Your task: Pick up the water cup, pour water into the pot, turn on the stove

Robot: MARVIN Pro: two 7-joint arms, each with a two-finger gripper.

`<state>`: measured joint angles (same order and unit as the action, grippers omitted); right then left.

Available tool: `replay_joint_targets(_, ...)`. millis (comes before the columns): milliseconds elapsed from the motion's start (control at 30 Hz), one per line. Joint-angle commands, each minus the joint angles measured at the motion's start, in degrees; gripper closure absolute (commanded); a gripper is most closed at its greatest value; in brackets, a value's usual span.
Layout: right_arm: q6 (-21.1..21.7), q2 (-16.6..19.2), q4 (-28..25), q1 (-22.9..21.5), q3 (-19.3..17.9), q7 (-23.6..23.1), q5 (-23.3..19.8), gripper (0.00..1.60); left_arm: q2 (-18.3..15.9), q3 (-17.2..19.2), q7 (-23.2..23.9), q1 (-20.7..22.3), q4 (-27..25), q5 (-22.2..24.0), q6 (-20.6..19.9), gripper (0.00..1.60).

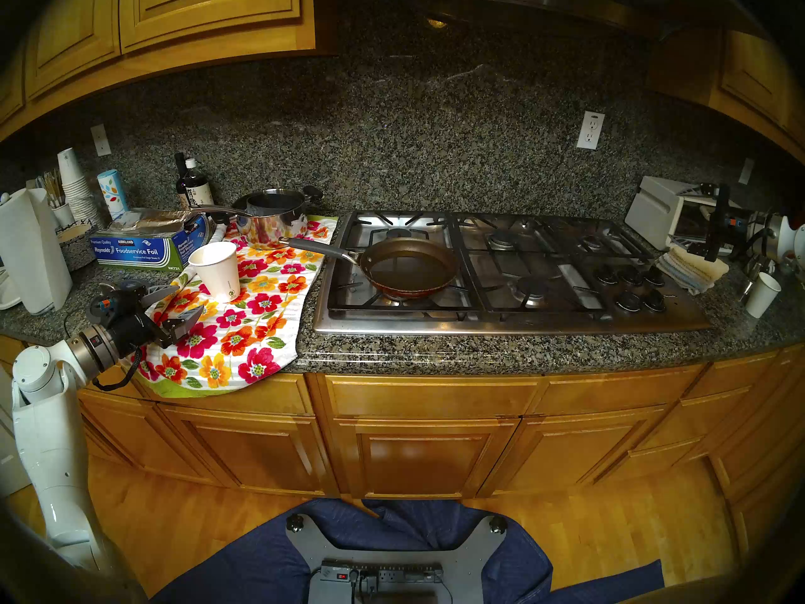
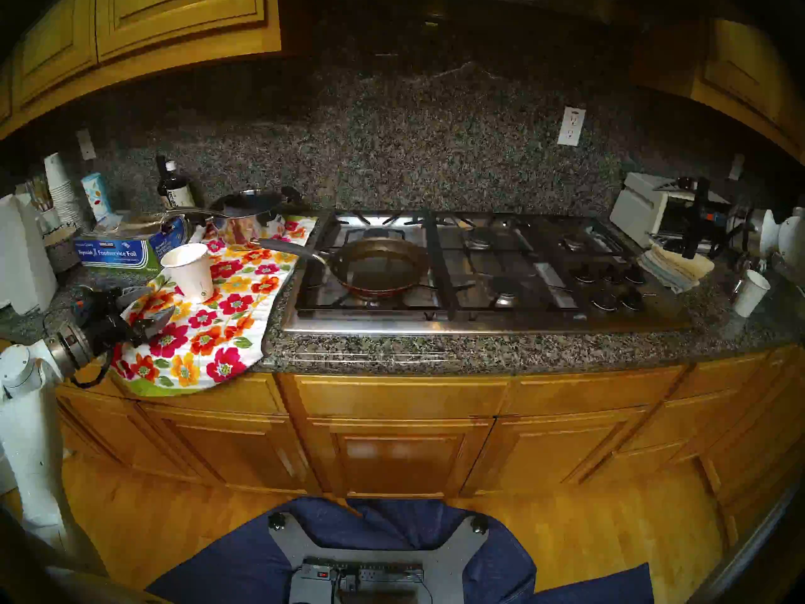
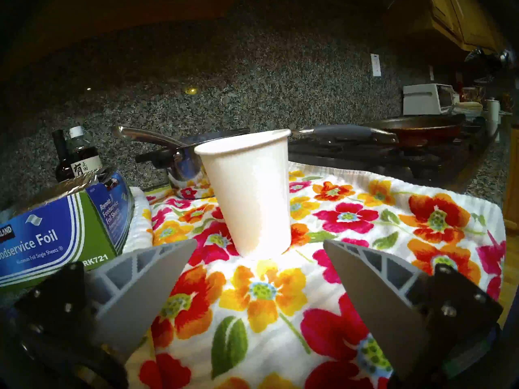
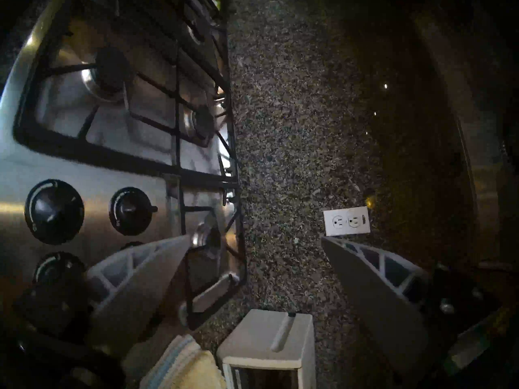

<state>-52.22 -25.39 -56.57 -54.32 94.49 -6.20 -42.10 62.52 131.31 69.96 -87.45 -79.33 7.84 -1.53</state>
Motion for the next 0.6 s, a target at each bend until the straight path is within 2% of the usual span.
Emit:
replay_joint_targets(0, 1.30, 2.82, -4.43, -4.57, 1.72, -0.11, -2.29, 0.00, -0.58, 0.68, 0.15, 1.60, -1.46, 1.17, -0.19, 0.00)
replay_joint_targets(300, 4.23, 3.78, -9.80, -8.57, 5.95, -0.36, -6.26, 0.00, -0.53, 0.76, 0.23, 1.64, -1.55, 1.21, -0.51, 0.00)
replay_joint_targets(567, 7.43, 3.17, -12.39, -11.31, 7.71, -0.75, -11.35, 0.00, -0.50, 0.80, 0.27, 1.64, -1.59, 1.17, -0.71, 0.00)
